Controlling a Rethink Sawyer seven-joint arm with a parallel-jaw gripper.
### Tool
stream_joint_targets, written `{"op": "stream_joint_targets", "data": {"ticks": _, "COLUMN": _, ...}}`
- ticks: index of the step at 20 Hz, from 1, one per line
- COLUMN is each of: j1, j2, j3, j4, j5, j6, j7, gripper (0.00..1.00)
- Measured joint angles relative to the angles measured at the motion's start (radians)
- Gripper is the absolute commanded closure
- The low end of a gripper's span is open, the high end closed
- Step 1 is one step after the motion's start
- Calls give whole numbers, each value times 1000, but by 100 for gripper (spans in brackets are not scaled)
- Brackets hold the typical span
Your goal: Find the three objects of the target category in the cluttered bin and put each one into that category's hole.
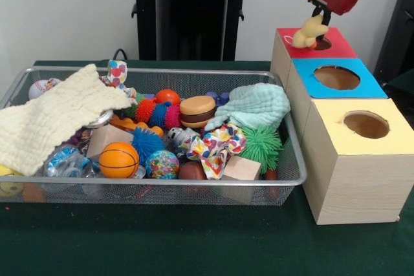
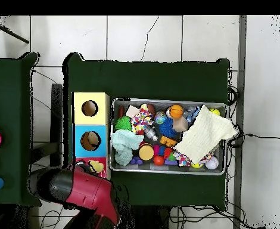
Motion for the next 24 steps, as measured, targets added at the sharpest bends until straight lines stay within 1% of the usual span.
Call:
{"op": "stream_joint_targets", "data": {"ticks": 16, "j1": 17, "j2": 18, "j3": 32, "j4": 0, "j5": 51, "j6": 0, "j7": 0, "gripper": 100}}
{"op": "stream_joint_targets", "data": {"ticks": 21, "j1": 39, "j2": 17, "j3": 32, "j4": 0, "j5": 51, "j6": 11, "j7": 0, "gripper": 100}}
{"op": "stream_joint_targets", "data": {"ticks": 24, "j1": 67, "j2": 17, "j3": 28, "j4": 1, "j5": 51, "j6": 40, "j7": 7, "gripper": 100}}
